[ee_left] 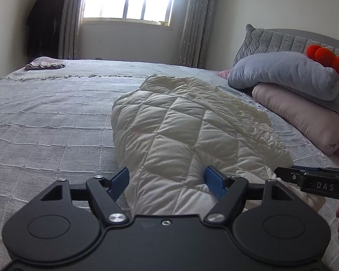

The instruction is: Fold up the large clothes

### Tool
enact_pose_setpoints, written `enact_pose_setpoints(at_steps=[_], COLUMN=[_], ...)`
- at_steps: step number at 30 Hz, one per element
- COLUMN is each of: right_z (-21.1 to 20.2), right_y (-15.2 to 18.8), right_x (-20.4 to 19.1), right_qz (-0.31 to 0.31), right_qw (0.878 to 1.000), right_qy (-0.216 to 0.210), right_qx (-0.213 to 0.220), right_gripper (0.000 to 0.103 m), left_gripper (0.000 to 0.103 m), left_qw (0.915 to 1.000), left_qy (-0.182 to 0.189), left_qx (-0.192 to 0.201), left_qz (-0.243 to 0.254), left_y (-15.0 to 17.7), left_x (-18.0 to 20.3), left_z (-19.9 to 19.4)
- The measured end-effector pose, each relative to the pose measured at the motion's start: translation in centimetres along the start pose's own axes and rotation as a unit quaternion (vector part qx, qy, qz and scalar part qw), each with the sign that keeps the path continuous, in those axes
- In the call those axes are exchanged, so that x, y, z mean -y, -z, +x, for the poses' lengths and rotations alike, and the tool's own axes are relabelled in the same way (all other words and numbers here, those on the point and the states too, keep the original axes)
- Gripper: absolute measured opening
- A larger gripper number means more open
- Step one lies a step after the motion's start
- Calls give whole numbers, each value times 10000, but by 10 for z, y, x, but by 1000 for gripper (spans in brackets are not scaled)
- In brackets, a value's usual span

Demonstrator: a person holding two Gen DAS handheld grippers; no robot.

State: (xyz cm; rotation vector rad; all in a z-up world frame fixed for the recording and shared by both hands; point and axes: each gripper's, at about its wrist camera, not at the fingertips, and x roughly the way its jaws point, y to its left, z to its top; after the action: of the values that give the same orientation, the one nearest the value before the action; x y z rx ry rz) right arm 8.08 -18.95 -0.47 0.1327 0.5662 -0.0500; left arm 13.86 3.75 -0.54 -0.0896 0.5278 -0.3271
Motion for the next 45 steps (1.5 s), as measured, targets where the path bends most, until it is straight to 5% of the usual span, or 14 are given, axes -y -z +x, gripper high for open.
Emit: enact_pose_setpoints(at_steps=[2, 6, 9, 15, 22, 33, 45], right_z=[-2, -15, -30, -53, -77, -85, -75], right_y=[-1, -6, -7, -5, 9, 54, 63], right_x=[-2, -4, -1, 3, -6, -17, -25], right_qz=[-1, -5, 27, 63, 183, -30, -438], right_qw=[10000, 9999, 9997, 9992, 9981, 9951, 9906], right_qy=[30, 58, 86, 220, 474, 958, 1180], right_qx=[8, 86, 216, 316, 342, -230, -532], right_gripper=[41, 42, 60, 64, 95, 101, 103], left_gripper=[74, 91, 94, 103, 103, 103, 103], left_qw=[10000, 9995, 9990, 9974, 9932, 9867, 9837], left_qy=[-13, -196, -264, -590, -929, -1240, -1354], left_qx=[-12, -118, -229, -310, -661, -1047, -1183], left_qz=[-57, -205, -275, -256, -248, -92, -1], left_y=[-2, -7, -7, 0, 20, 55, 62], left_x=[-3, -1, 4, 19, 31, 40, 48], left_z=[-4, -14, -24, -46, -64, -74, -72])
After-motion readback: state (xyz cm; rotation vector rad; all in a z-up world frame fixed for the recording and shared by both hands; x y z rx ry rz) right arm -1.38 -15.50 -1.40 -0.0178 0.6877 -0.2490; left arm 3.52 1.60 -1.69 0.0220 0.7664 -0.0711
